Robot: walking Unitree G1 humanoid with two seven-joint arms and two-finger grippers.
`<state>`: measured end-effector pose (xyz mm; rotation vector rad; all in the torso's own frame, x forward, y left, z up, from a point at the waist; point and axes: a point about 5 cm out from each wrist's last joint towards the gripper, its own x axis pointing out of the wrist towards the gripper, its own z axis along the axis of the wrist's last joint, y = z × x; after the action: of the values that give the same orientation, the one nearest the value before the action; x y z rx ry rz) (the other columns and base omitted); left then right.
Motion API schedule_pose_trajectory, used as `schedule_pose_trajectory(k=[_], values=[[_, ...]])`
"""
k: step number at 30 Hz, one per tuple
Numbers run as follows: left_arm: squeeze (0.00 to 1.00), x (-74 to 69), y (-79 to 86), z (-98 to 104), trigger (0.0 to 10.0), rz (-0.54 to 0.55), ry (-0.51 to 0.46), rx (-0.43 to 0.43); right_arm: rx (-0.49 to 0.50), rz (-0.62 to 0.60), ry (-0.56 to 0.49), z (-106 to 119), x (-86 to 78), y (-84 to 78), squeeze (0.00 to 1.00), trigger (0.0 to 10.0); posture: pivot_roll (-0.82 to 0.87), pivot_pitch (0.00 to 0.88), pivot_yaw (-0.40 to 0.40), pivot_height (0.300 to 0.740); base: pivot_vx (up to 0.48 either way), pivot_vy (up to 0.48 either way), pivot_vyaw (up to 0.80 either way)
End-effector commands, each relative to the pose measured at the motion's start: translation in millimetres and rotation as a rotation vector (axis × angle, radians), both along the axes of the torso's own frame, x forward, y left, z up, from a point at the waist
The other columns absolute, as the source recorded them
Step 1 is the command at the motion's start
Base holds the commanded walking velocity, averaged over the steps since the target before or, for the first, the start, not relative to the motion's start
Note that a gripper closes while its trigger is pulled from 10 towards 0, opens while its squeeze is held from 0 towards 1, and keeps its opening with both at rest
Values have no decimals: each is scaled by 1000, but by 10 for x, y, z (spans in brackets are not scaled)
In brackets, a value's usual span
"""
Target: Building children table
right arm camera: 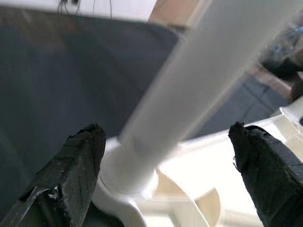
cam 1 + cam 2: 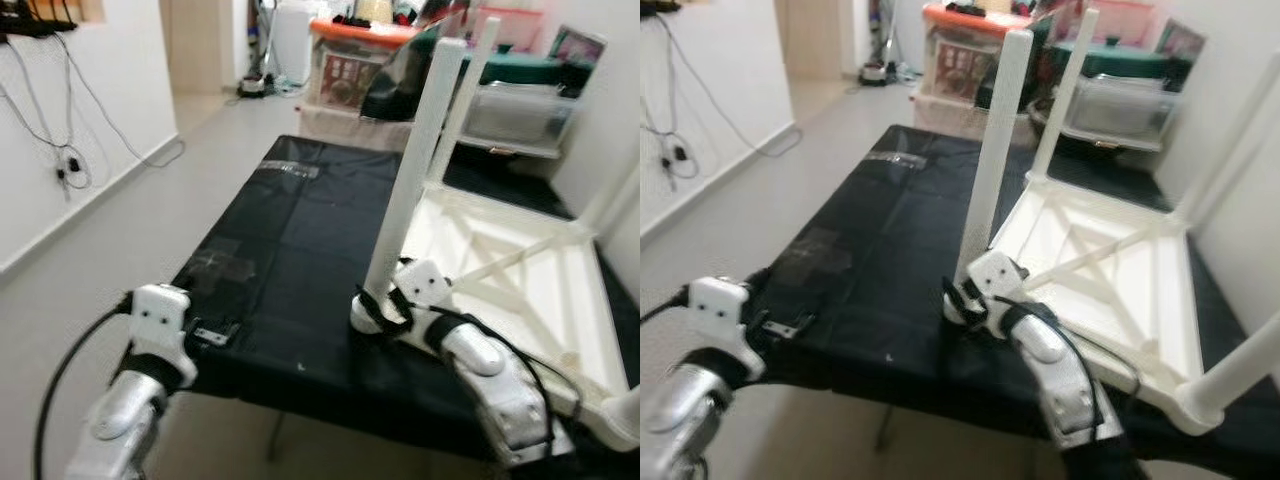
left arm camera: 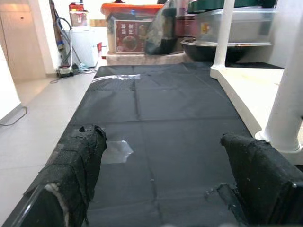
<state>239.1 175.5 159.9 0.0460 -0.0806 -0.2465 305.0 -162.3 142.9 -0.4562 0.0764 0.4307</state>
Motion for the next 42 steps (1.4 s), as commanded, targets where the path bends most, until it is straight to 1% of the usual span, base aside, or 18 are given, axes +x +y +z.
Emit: schedule_pose_trajectory(k=[1,4,5,8,10,13,15,16,17,18,19,23,28,31,32,34,38,42], values=[[0,7,-30,-36,10000,-15,9,4,-60,19,48,-65,36,-152,0,10000,99,0,-124,740,0,0,0],[0,16,-36,-45,10000,-22,11,11,-92,37,140,-144,126,-337,0,10000,98,0,-126,740,0,0,0],[0,16,-36,-45,10000,-22,11,11,-92,37,140,-144,126,-337,0,10000,98,0,-126,740,0,0,0],[0,20,-69,-52,10000,-35,10,15,-141,-31,227,-227,287,-558,0,10000,110,0,-136,740,0,0,0],[0,20,-69,-52,10000,-35,10,15,-141,-31,227,-227,287,-558,0,10000,110,0,-136,740,0,0,0],[0,14,-85,-52,10000,-40,9,17,-127,-22,287,-248,345,-601,0,10000,118,0,-142,740,0,0,0],[0,5,-76,-53,10000,-39,8,22,-98,51,365,-276,358,-574,0,10000,120,0,-144,740,0,0,0],[0,5,-76,-53,10000,-39,8,22,-98,51,365,-276,358,-574,0,10000,120,0,-144,740,0,0,0],[0,2,-63,-50,10000,-35,6,26,-80,96,434,-321,350,-578,0,10000,127,0,-152,740,0,0,0],[0,2,-63,-50,10000,-35,6,26,-80,96,434,-321,350,-578,0,10000,127,0,-152,740,0,0,0],[0,0,-55,-46,10000,-31,4,28,-42,111,481,-334,349,-609,0,10000,131,0,-157,740,0,0,0],[0,1,-43,-44,10000,-25,3,31,-15,148,482,-294,356,-630,0,10000,132,0,-160,740,0,0,0],[0,9,-42,-53,10000,-23,4,33,38,164,436,-159,401,-683,0,10000,121,0,-149,740,0,0,0],[0,20,-55,-53,10000,-31,5,34,108,267,384,28,362,-693,0,10000,114,0,-143,740,0,0,0],[0,20,-55,-53,10000,-31,5,34,108,267,384,28,362,-693,0,10000,114,0,-143,740,0,0,0],[0,29,-51,-55,10000,-33,5,35,137,348,379,78,279,-662,0,10000,108,0,-140,740,0,0,0],[0,33,-55,-60,10000,-35,7,35,143,400,390,71,207,-628,0,10000,106,0,-140,740,0,0,0],[0,37,-87,-82,10000,-42,11,31,83,375,464,-174,140,-621,0,10000,101,0,-136,740,0,0,0]])
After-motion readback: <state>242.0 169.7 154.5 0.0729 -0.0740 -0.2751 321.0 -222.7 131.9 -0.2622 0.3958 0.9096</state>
